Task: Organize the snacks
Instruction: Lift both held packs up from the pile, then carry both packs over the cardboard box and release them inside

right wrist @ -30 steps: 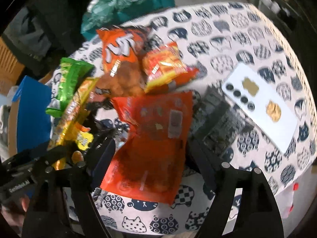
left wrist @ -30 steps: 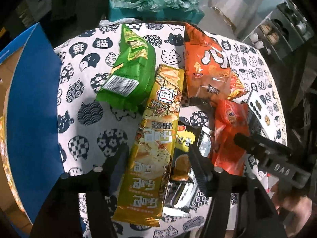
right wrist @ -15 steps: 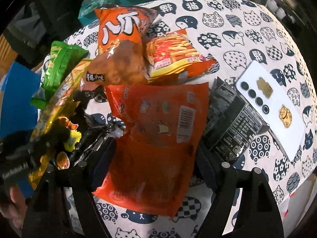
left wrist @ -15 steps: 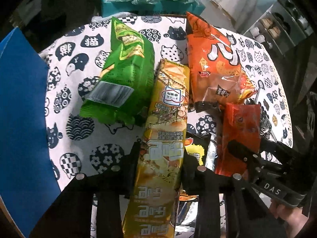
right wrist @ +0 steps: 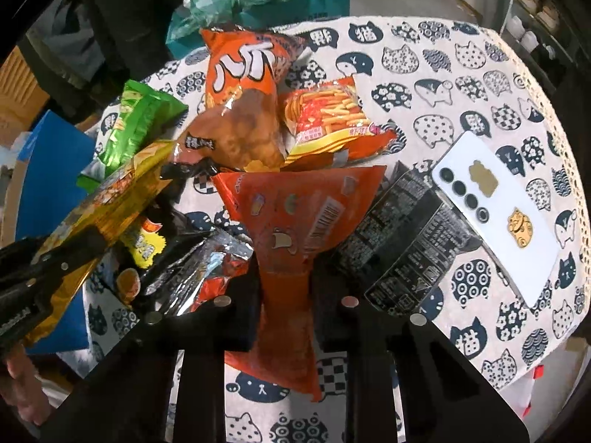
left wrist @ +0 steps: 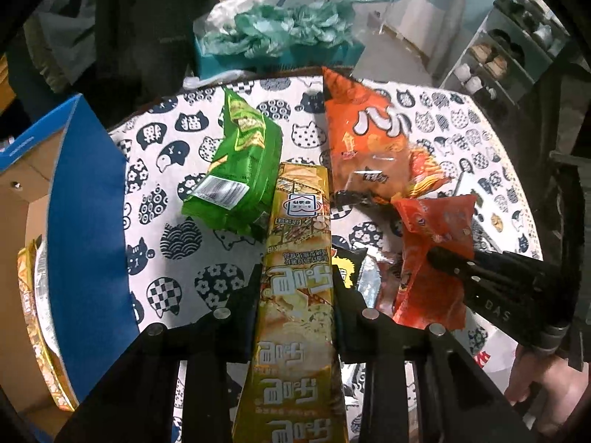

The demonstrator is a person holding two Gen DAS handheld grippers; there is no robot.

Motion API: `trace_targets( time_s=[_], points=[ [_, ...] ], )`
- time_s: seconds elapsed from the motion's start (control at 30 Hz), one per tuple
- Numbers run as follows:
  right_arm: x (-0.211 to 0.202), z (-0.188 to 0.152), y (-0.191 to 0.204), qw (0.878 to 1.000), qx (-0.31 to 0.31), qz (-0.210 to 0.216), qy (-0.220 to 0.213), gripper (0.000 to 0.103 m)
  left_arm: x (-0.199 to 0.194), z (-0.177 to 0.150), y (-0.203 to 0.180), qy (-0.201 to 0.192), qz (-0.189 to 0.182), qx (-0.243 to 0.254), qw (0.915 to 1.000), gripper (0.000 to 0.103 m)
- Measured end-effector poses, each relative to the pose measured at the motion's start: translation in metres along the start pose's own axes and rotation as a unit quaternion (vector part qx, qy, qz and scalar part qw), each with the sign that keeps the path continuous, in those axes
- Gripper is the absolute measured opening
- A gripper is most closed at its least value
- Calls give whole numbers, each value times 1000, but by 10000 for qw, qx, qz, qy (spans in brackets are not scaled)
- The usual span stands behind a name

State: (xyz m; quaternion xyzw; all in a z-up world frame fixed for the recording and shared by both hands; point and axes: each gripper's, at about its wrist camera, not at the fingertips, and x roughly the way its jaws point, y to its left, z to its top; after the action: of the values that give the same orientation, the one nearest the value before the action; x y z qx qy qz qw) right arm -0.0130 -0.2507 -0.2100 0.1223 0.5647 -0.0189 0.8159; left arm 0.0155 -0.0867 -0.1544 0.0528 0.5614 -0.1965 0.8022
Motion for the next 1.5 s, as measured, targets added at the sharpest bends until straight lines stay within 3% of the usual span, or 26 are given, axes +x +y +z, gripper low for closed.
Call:
trace_targets(
  time_s=[0.43,0.67,1.1,1.5],
  points=[
    [-63,-2,16,9972,-460,-149,-571,21,-64,-10,4,-723,-66,6,9974,31],
    [-91,2,37,9952,-598,70,-775,21,-98,-16,17,-1110,30,-21,9938,31],
    [-117,21,115,9870,-1141,570,-980,21,-133,-27,90,-1448,299,-680,9867,32],
    [-117,33,227,9728,-1851,1063,-902,21,-152,-48,180,-1585,580,-1576,9730,32]
  ],
)
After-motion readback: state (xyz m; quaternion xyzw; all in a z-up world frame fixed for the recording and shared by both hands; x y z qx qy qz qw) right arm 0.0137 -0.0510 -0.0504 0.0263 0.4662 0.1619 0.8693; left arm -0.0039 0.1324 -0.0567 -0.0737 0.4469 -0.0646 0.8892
